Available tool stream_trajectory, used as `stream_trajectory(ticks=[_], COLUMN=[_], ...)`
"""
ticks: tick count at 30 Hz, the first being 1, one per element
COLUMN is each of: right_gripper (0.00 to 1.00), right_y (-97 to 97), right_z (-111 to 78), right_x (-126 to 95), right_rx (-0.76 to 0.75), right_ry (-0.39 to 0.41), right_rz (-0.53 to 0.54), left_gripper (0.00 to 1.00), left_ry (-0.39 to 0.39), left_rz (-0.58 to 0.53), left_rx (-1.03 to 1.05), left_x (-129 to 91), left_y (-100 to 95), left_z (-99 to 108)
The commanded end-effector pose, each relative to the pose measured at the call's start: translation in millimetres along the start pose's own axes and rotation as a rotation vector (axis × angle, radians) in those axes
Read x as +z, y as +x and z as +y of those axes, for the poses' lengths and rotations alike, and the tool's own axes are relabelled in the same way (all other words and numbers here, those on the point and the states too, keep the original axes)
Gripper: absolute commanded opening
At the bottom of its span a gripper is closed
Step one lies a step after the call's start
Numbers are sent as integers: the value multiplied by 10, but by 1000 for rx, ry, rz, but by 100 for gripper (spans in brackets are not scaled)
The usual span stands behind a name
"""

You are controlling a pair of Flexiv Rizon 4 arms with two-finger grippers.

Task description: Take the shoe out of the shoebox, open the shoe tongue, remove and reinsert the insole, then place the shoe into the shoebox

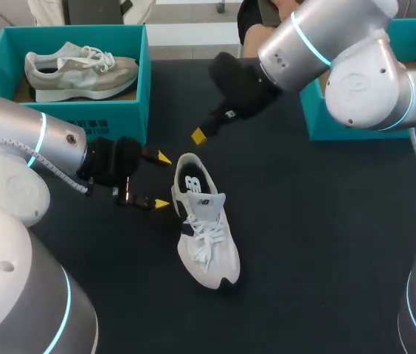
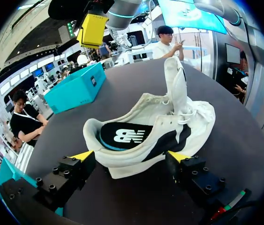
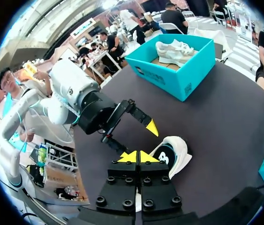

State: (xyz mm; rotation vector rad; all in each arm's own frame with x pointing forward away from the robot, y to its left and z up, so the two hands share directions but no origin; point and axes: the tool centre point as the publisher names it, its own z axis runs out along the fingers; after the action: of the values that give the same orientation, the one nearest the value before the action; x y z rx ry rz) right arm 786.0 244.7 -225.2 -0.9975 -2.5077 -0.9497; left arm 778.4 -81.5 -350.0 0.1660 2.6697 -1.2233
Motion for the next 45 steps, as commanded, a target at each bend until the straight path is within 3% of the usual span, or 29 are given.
stream_trajectory(ticks=[1, 4, 5, 7, 11, 15, 25, 38, 40, 45], right_gripper=[0, 0, 0, 0, 0, 0, 0, 0, 0, 0], right_y=[14, 14, -25, -96, -142, -157, -169, -228, -240, -241], right_z=[-11, -11, -29, -74, -115, -182, -388, -531, -548, -551], right_x=[9, 9, 42, 35, 6, 85, 360, 641, 672, 679], right_rx=[1, 1, 14, 32, 67, 92, 158, 215, 231, 234], right_ry=[-2, -2, -38, -7, 18, 32, 43, 81, 91, 82], right_rz=[-10, -10, -47, -156, -266, -319, -361, -342, -339, -369], left_gripper=[100, 100, 100, 100, 100, 100, 100, 100, 100, 100], left_ry=[-3, -3, -3, -3, 5, 2, -33, -142, -181, -181], left_rz=[0, 0, 0, 0, 58, 37, -48, -138, -185, -185], left_rx=[0, 0, 0, 0, -66, -76, -140, -244, -277, -277], left_x=[0, 0, 0, 0, -230, -397, -873, -1395, -1451, -1451], left_y=[6, 6, 6, 6, -44, -34, -87, -517, -567, -567], left_z=[-7, -7, -7, -7, -42, -17, 187, 266, 288, 288])
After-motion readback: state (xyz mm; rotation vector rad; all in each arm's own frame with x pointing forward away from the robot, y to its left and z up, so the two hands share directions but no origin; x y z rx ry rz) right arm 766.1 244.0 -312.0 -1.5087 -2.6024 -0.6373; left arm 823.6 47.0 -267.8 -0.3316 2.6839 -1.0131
